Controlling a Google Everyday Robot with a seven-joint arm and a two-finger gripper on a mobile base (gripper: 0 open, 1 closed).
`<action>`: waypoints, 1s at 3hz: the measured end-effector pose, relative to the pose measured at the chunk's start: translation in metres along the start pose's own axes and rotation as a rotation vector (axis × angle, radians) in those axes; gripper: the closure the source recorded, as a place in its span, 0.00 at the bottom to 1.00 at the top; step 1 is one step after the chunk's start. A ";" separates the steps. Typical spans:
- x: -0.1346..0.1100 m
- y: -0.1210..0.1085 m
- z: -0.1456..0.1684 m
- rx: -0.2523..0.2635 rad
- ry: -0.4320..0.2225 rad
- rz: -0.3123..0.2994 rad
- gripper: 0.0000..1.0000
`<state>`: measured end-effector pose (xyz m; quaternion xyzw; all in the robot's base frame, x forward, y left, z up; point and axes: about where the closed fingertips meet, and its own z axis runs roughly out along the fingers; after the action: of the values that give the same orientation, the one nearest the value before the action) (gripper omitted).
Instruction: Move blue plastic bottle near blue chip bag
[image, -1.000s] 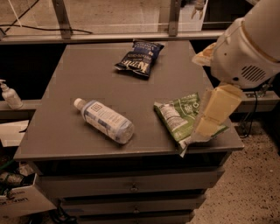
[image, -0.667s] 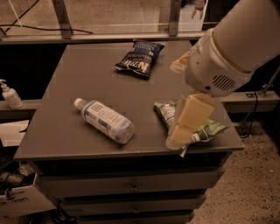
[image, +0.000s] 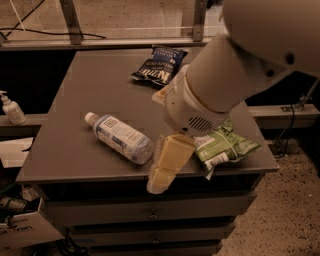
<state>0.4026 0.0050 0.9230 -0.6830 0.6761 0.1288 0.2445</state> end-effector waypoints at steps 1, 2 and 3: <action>-0.012 -0.003 0.031 -0.012 -0.008 -0.041 0.00; -0.019 -0.016 0.060 -0.016 -0.006 -0.062 0.00; -0.023 -0.033 0.085 -0.024 -0.004 -0.068 0.00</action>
Offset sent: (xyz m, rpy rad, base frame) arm 0.0486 0.0688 -0.0655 -0.0110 -0.0175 0.0828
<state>0.4467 0.0669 0.8681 -0.7083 0.6503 0.1299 0.2418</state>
